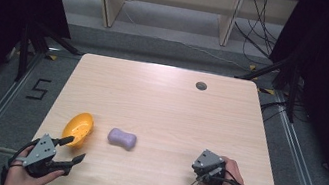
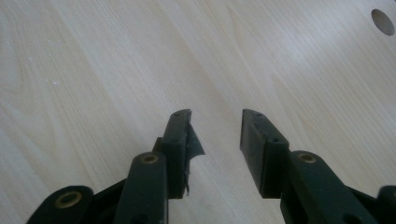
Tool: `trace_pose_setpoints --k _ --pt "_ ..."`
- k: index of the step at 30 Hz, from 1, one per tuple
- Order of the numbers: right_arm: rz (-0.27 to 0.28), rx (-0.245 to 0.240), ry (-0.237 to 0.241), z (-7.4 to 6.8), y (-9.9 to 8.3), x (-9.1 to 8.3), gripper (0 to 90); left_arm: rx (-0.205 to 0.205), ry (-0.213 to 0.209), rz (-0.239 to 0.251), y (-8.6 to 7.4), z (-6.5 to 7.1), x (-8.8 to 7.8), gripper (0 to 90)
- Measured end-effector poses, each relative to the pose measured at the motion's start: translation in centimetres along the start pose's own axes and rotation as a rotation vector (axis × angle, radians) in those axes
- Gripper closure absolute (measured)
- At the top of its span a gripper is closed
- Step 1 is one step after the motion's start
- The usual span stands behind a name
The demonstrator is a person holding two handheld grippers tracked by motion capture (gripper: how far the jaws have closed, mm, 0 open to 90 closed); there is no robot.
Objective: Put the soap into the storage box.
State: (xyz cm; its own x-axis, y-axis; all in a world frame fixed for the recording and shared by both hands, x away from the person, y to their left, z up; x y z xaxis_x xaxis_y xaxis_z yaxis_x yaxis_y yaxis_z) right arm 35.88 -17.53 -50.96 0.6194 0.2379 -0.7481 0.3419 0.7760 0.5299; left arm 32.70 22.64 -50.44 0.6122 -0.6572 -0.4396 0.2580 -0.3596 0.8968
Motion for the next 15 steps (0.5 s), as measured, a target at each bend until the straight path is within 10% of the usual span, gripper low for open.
trace_pose_setpoints --k 15 --pt "-0.025 -0.01 -0.004 -0.4 -0.3 0.1 59.1 0.33 -0.258 -0.39 5.8 0.9 4.2 30.1"
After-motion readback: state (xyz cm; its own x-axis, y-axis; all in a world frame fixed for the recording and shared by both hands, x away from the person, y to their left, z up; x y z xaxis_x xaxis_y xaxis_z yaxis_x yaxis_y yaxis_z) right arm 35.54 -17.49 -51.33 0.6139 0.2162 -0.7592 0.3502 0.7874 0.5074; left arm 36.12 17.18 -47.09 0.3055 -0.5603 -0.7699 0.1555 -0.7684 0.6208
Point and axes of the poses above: each handheld gripper's, and its own axes: x roughly forward along the jaws, y roughly out of its top, z roughly to its right, the point moved 7 cm from there along x, roughly forward along the jaws, and after that the axes turned 6 degrees about -y, right-handed, at the moved point
